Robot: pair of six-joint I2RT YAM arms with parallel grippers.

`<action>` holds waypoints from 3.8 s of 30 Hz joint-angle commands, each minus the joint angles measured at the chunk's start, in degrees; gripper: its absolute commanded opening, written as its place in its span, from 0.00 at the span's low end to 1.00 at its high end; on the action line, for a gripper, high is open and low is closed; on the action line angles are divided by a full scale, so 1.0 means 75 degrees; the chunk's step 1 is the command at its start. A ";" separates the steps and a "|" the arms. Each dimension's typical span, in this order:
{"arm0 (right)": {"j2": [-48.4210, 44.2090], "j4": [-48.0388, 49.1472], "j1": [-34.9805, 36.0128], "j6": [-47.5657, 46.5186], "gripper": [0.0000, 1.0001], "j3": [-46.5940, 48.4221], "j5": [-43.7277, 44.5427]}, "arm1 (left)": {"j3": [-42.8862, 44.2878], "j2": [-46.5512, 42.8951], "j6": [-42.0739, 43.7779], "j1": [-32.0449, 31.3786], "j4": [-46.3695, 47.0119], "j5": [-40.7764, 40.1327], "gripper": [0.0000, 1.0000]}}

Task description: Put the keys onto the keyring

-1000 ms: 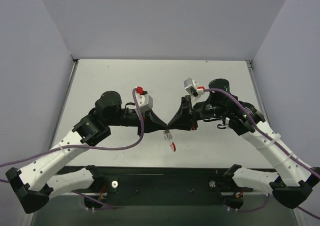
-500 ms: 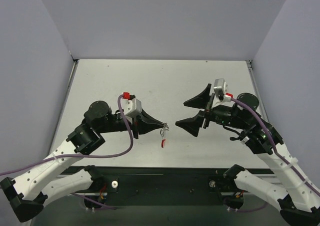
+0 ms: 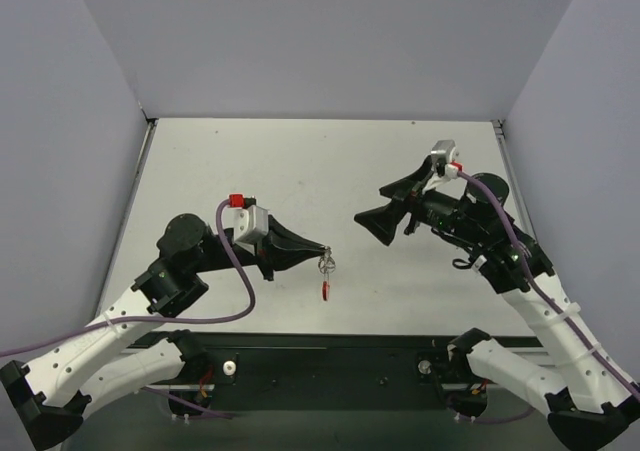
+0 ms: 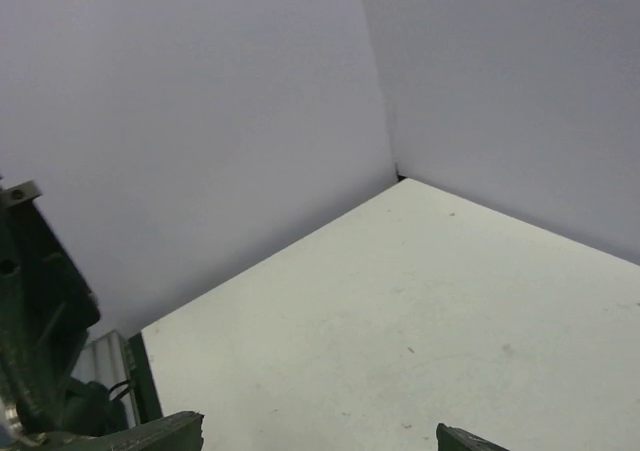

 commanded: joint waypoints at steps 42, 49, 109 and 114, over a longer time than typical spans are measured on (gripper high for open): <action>0.7410 -0.3230 -0.4011 0.1512 0.43 0.1849 0.3707 | 0.0044 -0.0385 0.0696 -0.0055 -0.1639 -0.1045 0.00; 0.7891 -0.3288 -0.4234 0.1570 0.43 0.2188 0.3730 | 0.0080 -0.0291 0.0742 -0.0079 -0.1721 -0.1069 0.00; 0.7188 -0.3500 -0.2734 0.1395 0.00 0.2166 0.1551 | 0.0103 -0.0138 0.0860 -0.0079 -0.1885 -0.1315 0.00; 0.7446 -0.3535 -0.2804 0.1406 0.13 0.1990 0.1398 | 0.0056 -0.0197 0.0860 -0.0079 -0.1838 -0.1362 0.00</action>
